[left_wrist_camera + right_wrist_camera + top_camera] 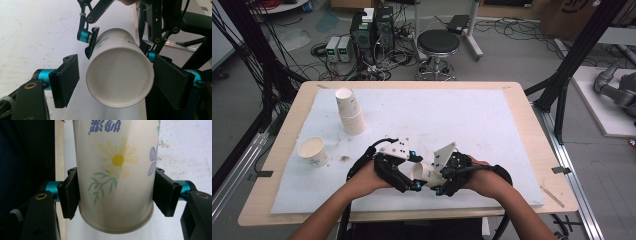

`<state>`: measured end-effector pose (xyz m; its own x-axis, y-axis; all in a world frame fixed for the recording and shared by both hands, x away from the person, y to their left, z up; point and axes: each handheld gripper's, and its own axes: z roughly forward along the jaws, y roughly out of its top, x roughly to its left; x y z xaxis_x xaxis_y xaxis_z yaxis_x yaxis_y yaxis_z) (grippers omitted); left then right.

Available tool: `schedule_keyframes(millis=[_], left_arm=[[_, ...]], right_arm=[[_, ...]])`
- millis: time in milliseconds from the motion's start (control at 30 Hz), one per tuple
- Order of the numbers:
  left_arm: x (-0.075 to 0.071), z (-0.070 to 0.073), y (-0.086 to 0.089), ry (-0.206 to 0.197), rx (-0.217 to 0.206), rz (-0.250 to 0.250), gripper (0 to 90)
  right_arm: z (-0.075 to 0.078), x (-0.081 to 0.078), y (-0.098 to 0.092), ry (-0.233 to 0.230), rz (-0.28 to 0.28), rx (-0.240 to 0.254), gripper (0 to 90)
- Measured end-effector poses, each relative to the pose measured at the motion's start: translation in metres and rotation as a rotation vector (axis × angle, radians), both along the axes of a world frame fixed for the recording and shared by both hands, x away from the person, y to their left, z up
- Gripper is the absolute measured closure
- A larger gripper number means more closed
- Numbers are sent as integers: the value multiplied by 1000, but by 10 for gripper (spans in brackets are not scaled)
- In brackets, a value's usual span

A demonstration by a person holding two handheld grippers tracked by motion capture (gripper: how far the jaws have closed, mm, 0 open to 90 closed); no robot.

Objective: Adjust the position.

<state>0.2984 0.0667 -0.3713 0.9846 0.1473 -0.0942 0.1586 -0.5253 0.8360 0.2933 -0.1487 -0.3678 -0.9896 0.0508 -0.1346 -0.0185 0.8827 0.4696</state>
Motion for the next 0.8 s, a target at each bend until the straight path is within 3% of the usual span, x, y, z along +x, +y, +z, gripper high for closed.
schedule_keyframes(millis=[200,367,500,667,800], left_arm=[[0,-4,-5,17,13,-37,298],[0,-5,-5,8,18,-42,344],[0,-5,-4,8,-2,-54,351],[0,-5,1,12,-49,-52,359],[-1,-8,6,21,-122,-37,360]], right_arm=[[-2,-1,1,11,4,-9,313],[-3,-1,0,21,9,-6,308],[-5,0,-3,35,19,28,220],[-2,1,-15,76,-17,198,199],[0,-2,-30,80,-47,323,199]])
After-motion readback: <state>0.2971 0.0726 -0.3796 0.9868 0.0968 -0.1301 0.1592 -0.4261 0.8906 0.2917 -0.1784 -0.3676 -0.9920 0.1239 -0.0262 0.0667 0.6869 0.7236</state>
